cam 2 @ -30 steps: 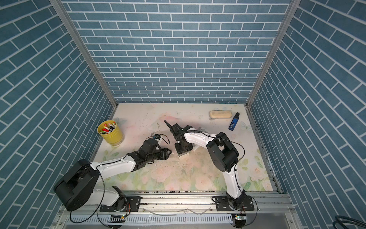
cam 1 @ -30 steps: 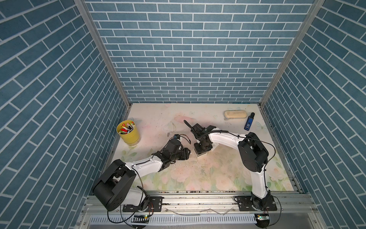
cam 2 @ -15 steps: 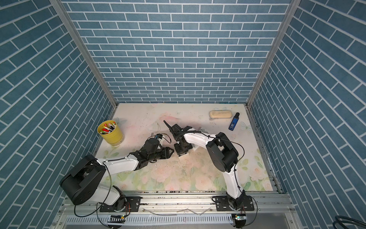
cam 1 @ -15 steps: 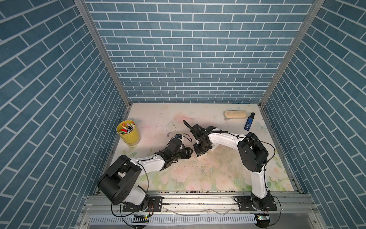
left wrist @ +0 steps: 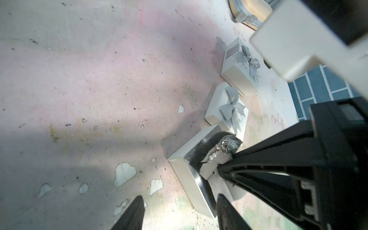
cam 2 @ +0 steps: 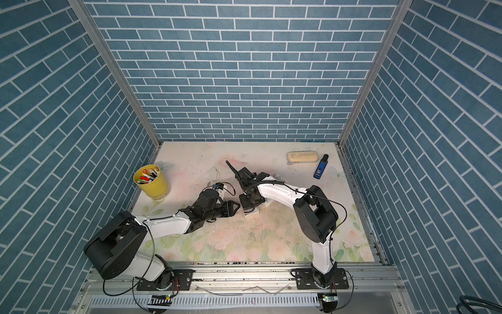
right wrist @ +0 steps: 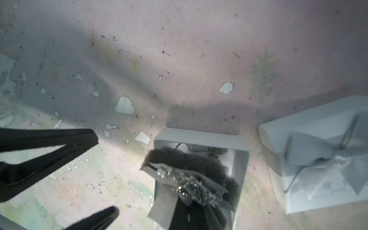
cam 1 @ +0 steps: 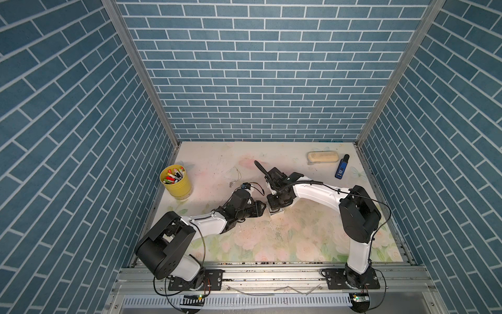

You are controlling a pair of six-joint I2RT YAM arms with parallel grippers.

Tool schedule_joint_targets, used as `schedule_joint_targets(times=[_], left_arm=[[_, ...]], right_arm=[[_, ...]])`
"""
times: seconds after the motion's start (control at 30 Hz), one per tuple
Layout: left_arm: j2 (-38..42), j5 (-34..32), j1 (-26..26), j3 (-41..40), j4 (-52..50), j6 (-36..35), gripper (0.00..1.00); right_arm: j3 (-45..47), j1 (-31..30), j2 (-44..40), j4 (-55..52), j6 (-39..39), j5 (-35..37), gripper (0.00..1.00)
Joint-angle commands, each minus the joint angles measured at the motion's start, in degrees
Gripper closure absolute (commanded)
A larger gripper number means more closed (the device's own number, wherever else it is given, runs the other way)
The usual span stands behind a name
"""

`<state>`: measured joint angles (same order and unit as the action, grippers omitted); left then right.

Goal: Take the necklace out of the lift-off lid jewelry box
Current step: Take out the inner lining from the jewelry box.

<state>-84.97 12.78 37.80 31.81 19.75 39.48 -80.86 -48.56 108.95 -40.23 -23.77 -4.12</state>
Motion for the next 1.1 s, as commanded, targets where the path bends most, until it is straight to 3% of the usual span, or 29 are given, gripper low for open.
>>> schedule_joint_targets(times=[0.0, 0.17, 0.37, 0.5, 0.8, 1.07], left_arm=[[1.43, 0.19, 0.34, 0.08, 0.90, -0.33, 0.41], [5.40, 1.05, 0.27, -1.43, 2.68, -1.95, 0.39], [10.73, 5.31, 0.09, -1.28, 3.52, -5.42, 0.28], [14.56, 6.52, -0.25, -1.56, 3.48, -4.84, 0.28], [14.55, 15.81, -1.76, 0.74, 9.22, 0.94, 0.38], [11.53, 17.29, -1.76, 4.76, 12.21, 3.87, 0.42]], right_arm=[[1.25, -0.39, -3.16, 0.14, -2.30, -0.37, 1.00], [2.27, -0.34, -6.64, 1.33, -3.42, -0.03, 1.00], [1.97, -0.24, -10.92, 2.02, -4.43, 1.22, 1.00], [1.43, -0.21, -13.88, 2.50, -5.17, 1.66, 1.00], [1.14, -0.18, -19.90, 4.34, -5.87, 1.82, 1.00], [1.58, -0.05, -23.40, 5.11, -6.63, 1.22, 1.00]])
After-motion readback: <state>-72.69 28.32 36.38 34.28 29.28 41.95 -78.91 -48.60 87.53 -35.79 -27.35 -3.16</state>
